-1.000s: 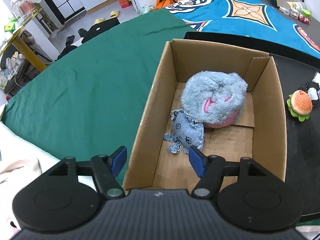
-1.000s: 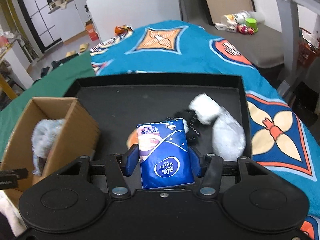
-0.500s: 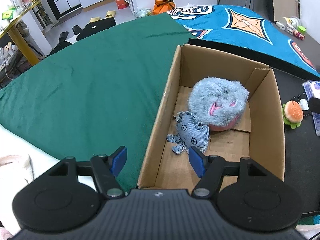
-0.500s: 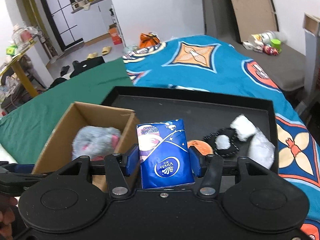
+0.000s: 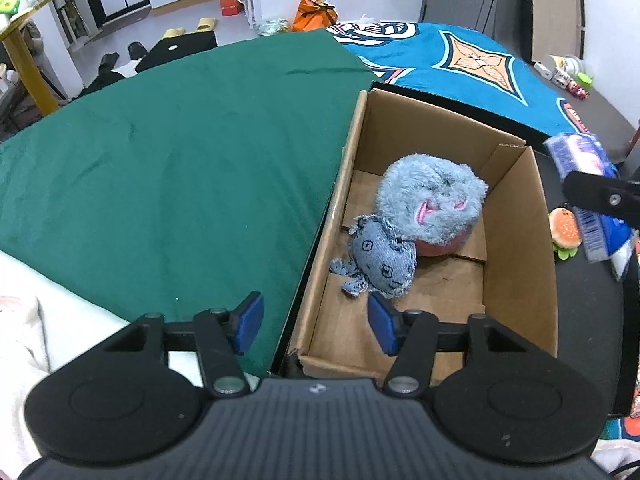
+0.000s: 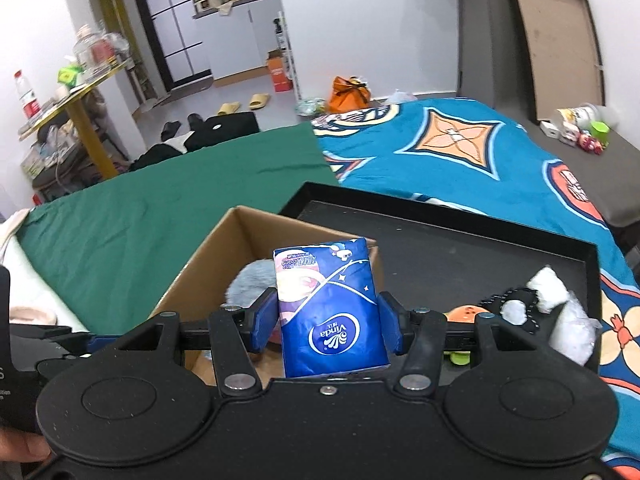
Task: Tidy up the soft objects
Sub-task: 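Carry the blue tissue pack into the box and open the right gripper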
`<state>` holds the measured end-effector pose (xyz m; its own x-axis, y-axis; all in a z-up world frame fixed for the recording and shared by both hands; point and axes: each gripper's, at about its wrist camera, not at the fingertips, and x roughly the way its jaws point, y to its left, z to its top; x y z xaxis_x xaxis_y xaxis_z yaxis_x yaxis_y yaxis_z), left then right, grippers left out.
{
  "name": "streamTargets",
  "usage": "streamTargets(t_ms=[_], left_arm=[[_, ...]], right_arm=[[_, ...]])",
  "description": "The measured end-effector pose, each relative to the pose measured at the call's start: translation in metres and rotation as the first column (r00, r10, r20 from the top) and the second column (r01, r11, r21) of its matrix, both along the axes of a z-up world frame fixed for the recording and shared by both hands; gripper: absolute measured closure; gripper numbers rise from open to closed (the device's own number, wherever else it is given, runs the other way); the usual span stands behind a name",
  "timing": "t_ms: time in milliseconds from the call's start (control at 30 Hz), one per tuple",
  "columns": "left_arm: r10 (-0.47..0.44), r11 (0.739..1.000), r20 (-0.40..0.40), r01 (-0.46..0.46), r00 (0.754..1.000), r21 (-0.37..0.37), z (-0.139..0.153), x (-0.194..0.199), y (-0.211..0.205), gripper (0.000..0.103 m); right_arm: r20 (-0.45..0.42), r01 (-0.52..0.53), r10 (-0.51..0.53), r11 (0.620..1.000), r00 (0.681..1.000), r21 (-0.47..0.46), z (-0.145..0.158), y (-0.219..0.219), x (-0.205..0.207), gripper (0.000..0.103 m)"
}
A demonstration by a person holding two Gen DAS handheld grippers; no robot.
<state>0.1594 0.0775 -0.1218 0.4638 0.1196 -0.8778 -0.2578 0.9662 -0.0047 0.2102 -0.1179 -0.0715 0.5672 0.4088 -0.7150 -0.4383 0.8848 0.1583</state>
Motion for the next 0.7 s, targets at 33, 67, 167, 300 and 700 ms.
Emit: streamTargets(t_ms=[33, 67, 167, 300, 700], left_arm=[[-0.001, 1.0, 0.0, 0.001, 1.0, -0.012, 0.0, -0.001, 0.002, 0.053], [0.0, 1.0, 0.002, 0.0, 1.0, -0.026, 0.0, -0.002, 0.005, 0.055], [-0.002, 0.998, 0.009, 0.003, 1.0, -0.055, 0.001, -0.003, 0.009, 0.065], [-0.009, 0.996, 0.022, 0.011, 1.0, -0.093, 0.001, -0.004, 0.013, 0.079], [0.001, 0.993, 0.018, 0.001, 1.0, -0.122, -0.002, -0.003, 0.019, 0.086]], right_arm=[[-0.003, -0.007, 0.007, 1.0, 1.0, -0.002, 0.0, 0.004, -0.001, 0.051], [-0.007, -0.014, 0.014, 1.0, 1.0, -0.004, 0.0, 0.007, -0.002, 0.051], [-0.01, -0.037, 0.037, 0.999, 0.999, -0.01, 0.0, 0.018, -0.005, 0.051], [-0.024, -0.056, 0.056, 0.998, 0.998, 0.001, 0.001, 0.029, -0.009, 0.051], [-0.126, -0.106, 0.112, 0.993, 0.986, 0.05, -0.007, 0.066, -0.006, 0.05]])
